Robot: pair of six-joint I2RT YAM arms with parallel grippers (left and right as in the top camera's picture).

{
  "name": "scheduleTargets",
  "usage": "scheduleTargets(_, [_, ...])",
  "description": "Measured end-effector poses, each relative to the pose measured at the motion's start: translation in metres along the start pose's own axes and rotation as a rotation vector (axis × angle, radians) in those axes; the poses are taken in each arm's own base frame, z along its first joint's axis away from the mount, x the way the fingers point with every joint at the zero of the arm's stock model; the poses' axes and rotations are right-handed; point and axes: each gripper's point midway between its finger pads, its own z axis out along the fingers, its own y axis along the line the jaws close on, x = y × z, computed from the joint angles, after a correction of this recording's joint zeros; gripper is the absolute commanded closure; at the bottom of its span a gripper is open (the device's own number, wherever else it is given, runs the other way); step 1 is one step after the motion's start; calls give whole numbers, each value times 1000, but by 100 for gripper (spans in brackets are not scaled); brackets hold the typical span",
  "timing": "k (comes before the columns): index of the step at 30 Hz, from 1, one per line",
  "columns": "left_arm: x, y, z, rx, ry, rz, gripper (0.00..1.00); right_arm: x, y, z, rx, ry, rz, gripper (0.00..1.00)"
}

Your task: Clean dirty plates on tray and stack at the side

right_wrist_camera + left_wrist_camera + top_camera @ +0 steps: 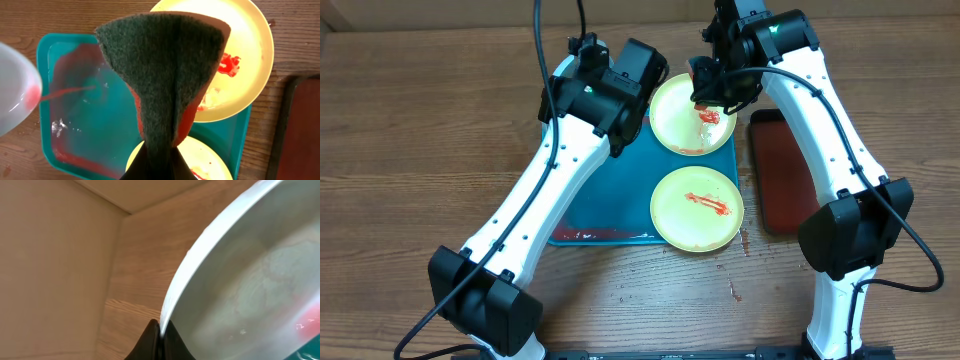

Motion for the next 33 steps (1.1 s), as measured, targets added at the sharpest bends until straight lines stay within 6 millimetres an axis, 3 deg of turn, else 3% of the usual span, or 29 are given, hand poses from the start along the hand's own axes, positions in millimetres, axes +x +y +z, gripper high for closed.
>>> scheduleTargets(12, [0, 6, -3, -44, -9, -11, 96, 0, -1, 0, 2, 0, 0, 96])
scheduleTargets(20, [10, 7, -3, -40, 24, -39, 96, 0, -1, 0, 2, 1, 0, 96])
scheduleTargets(28, [31, -8, 2, 73, 132, -133, 96, 0, -1, 0, 2, 1, 1, 96])
scheduleTargets(33, [48, -20, 23, 241, 287, -230, 96, 3, -1, 0, 5, 12, 3, 96])
